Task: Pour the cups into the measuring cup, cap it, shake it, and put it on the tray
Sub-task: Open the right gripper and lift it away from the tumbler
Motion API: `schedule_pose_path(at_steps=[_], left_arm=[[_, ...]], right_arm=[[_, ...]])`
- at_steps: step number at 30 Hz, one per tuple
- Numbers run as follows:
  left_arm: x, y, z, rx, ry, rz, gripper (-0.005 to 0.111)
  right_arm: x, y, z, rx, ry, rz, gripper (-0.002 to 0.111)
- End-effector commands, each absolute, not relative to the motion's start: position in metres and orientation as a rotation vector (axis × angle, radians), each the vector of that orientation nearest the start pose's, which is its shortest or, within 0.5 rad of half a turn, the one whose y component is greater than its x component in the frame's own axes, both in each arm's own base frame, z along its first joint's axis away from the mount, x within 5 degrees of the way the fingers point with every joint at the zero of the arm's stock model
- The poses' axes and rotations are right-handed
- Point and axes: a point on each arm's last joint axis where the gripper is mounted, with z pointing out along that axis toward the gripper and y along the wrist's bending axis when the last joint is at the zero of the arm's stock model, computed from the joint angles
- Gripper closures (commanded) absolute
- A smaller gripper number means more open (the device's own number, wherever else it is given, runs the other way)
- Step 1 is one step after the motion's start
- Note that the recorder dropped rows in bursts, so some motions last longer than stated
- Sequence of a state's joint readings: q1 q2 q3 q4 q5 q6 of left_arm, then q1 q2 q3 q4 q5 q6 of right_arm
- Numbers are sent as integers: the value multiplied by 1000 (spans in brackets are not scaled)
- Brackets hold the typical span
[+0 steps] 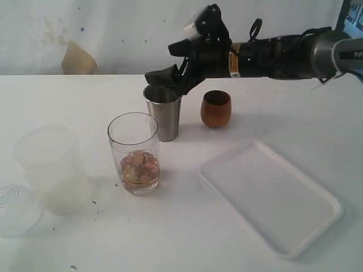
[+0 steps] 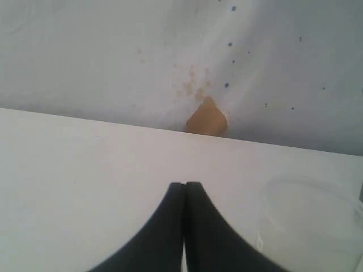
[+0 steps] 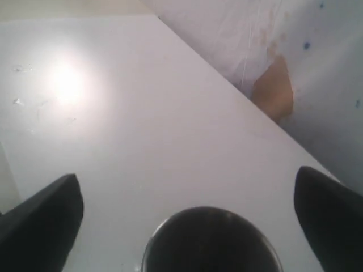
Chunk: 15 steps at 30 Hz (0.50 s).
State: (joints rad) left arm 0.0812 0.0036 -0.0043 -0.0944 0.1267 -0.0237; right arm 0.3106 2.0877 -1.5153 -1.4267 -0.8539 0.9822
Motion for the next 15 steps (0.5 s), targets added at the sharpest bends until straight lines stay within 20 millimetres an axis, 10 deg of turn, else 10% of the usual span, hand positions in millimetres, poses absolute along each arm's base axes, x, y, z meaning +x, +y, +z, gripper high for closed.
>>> schedule_pose_path(at_steps=[1,6,15], left_arm=[[56,3,203,-149,1593,-41,107],[56,3,202,-149,1595,-42,107],[56,3,202,-149,1597,-42,107]], right_arm=[[408,202,277,-1097,1400,761,15],[376,193,335,-1145,1398,743,22],[293,165,418,-1297,1295,999,66]])
